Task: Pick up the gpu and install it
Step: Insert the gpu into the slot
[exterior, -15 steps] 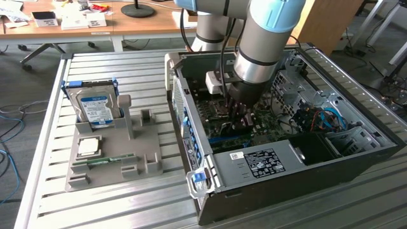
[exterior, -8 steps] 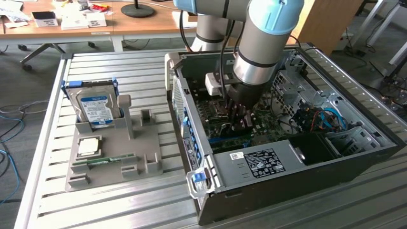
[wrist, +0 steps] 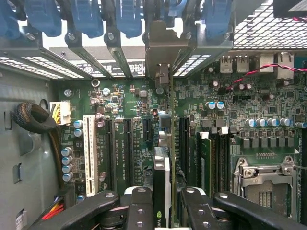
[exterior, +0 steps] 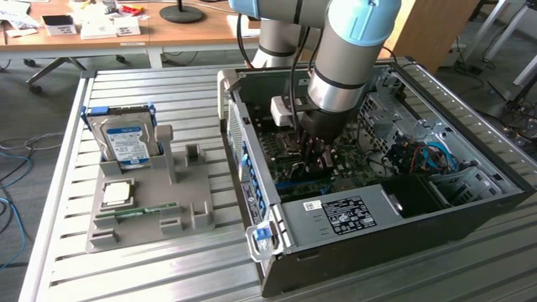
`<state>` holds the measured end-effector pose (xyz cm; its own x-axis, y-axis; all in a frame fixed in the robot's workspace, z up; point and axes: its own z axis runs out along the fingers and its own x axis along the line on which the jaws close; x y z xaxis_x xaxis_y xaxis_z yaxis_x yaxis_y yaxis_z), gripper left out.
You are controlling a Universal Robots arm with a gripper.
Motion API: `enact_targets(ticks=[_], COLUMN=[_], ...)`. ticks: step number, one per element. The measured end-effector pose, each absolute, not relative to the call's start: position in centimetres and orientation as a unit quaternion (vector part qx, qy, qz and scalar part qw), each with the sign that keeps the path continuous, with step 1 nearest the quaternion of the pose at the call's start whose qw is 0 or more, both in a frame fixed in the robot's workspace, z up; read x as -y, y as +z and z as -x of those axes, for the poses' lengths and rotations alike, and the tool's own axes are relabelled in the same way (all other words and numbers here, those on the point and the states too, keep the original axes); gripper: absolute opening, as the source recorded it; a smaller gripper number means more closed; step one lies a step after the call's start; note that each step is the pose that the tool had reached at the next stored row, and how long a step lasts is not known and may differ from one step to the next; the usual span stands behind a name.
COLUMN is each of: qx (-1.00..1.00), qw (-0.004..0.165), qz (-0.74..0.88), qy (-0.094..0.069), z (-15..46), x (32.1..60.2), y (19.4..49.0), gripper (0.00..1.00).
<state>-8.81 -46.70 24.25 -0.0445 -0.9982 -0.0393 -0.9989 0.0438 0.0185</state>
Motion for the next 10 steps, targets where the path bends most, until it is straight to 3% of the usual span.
enact_targets(ticks=[10], qx=[-0.722], qw=[0.009], qz=[0.691], qy=[0.021], z=[8.79], x=[46.68], y=[24.14], gripper=[0.27])
